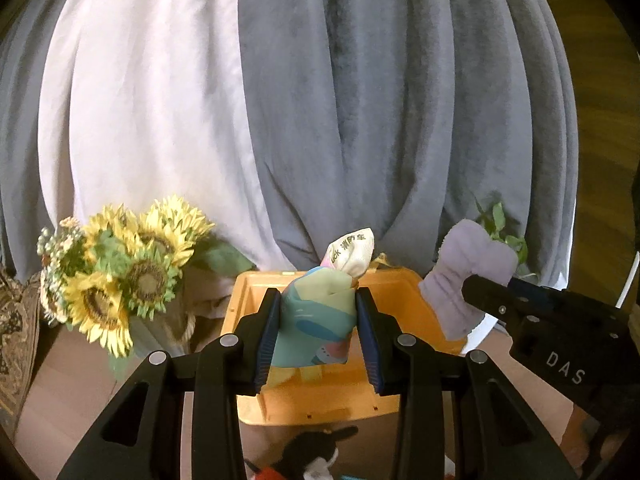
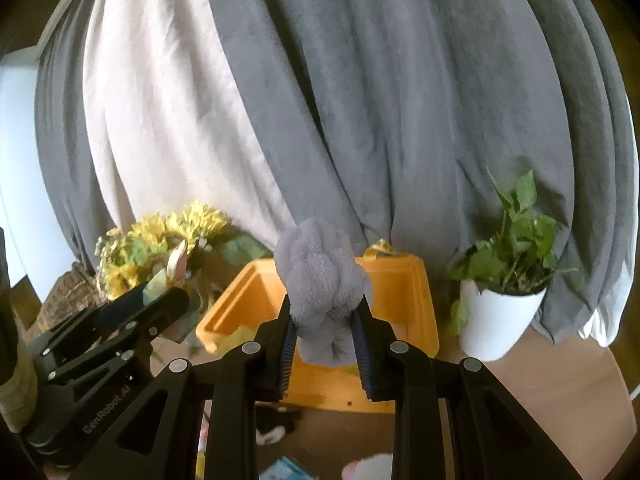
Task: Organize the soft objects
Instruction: 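Lift and carry both held items over the orange crate with both grippers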
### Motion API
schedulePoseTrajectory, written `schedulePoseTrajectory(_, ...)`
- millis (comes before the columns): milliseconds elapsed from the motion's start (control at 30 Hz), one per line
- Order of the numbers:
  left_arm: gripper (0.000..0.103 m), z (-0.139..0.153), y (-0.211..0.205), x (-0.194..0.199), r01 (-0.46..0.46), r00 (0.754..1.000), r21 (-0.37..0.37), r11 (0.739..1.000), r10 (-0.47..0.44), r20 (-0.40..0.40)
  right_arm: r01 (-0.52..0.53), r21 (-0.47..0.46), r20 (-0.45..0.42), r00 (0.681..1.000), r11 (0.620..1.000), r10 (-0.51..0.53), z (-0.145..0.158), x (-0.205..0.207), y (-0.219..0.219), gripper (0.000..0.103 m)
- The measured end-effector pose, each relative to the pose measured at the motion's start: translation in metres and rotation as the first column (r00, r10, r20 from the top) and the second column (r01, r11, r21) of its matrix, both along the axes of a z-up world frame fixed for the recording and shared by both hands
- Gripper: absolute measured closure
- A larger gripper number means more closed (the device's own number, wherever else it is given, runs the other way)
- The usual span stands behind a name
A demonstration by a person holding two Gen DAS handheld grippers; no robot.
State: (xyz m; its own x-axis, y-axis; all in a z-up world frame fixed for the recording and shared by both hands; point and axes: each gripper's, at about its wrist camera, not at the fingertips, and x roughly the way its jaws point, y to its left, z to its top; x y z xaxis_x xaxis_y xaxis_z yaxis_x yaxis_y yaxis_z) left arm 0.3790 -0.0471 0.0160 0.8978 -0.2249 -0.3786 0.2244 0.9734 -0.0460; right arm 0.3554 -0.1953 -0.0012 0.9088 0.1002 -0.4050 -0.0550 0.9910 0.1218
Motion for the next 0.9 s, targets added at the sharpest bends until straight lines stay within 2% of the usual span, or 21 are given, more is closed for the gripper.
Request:
schedulePoseTrajectory(167, 0.066, 0.004, 0.001, 0.025, 0.013, 1.000, 0.004, 1.000, -0.013, -0.017, 0.001, -0.025, -0.009, 1.000, 1.000, -0.001, 0.004, 0.022, 0.005, 0.075)
schedulePoseTrajectory(400, 0.066, 0.005, 0.001, 0.061, 0.027, 0.998, 0.023, 0.999, -0.026, -0.050, -0.005, -0.018, -0.092, 0.996, 1.000, 0.004, 0.001, 0.063, 0.006, 0.075)
schedulePoseTrajectory(633, 0.066, -0.007, -0.004, 0.103, 0.061, 0.988, 0.044, 0.997, -0.054, -0.141, 0.000, -0.007, -0.172, 0.985, 1.000, -0.002, -0.013, 0.099, 0.003, 0.075)
schedulePoseTrajectory(900, 0.065, -0.036, -0.015, 0.139, 0.094, 0.963, 0.065, 0.993, -0.074, -0.259, 0.016, 0.009, -0.298, 0.954, 1.000, -0.012, -0.038, 0.134, -0.010, 0.075)
